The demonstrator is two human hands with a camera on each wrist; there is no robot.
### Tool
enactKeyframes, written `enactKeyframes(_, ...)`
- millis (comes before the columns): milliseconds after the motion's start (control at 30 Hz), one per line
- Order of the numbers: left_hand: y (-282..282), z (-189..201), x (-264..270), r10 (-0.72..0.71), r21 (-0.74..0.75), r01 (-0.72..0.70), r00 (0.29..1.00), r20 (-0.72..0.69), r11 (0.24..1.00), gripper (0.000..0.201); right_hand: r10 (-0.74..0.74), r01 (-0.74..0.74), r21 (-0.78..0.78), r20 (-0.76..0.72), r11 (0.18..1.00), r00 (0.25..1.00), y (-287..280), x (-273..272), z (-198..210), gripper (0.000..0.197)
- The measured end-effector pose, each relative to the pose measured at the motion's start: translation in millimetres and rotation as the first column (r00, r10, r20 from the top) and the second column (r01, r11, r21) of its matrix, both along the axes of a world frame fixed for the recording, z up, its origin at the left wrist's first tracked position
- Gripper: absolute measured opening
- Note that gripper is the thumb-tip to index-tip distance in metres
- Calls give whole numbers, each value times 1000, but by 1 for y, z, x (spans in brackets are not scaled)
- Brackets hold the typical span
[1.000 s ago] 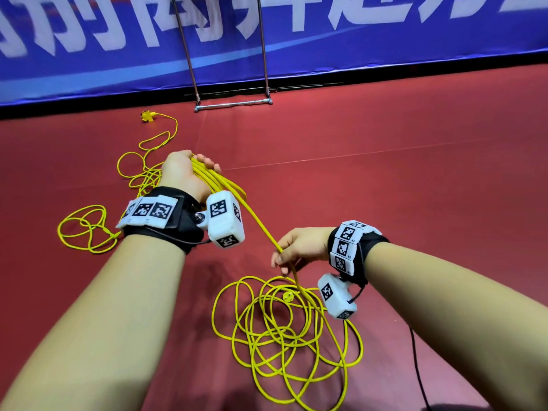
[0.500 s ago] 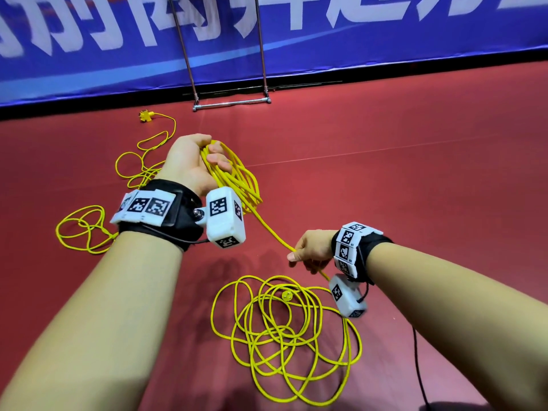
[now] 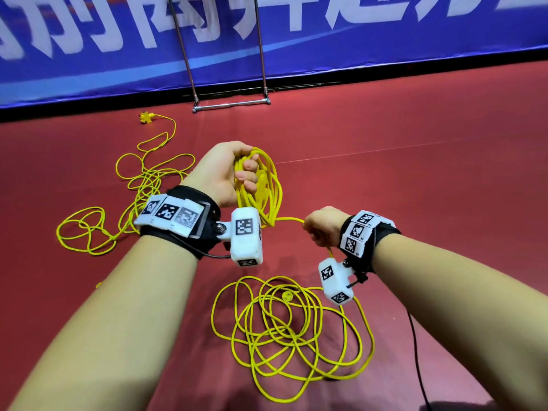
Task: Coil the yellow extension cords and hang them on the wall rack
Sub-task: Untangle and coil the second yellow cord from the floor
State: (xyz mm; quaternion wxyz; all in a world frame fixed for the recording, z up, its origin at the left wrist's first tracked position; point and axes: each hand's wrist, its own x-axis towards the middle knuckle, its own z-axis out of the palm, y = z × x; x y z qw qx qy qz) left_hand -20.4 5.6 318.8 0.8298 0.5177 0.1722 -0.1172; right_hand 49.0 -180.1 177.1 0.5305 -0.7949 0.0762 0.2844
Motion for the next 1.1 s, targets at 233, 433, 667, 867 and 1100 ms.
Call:
enactKeyframes(233,-19,-22,6,-62,179,67,997,-37,982,27,-140,245,461,-250,853,958,11,3,22,19)
enactKeyframes(433,-29,-43,13,-36,265,54,997,-74,963,28,71,131,532,-342,837,937,17,-4,35,27)
enactKeyframes(667,-32,-57,16,-67,319,99,992,-111,942,28,58,153,537,-356,829,933,24,-8,37,29)
enactKeyframes(867,-33,-61,17,12,371,23,996,-91,928,24,47,195,593,-368,781,929,26,-7,38,39)
enactKeyframes(1100,-28,-71,18,32,269,-9,996,-78,963,23,55,160,625,-310,764,949,30,-6,44,24)
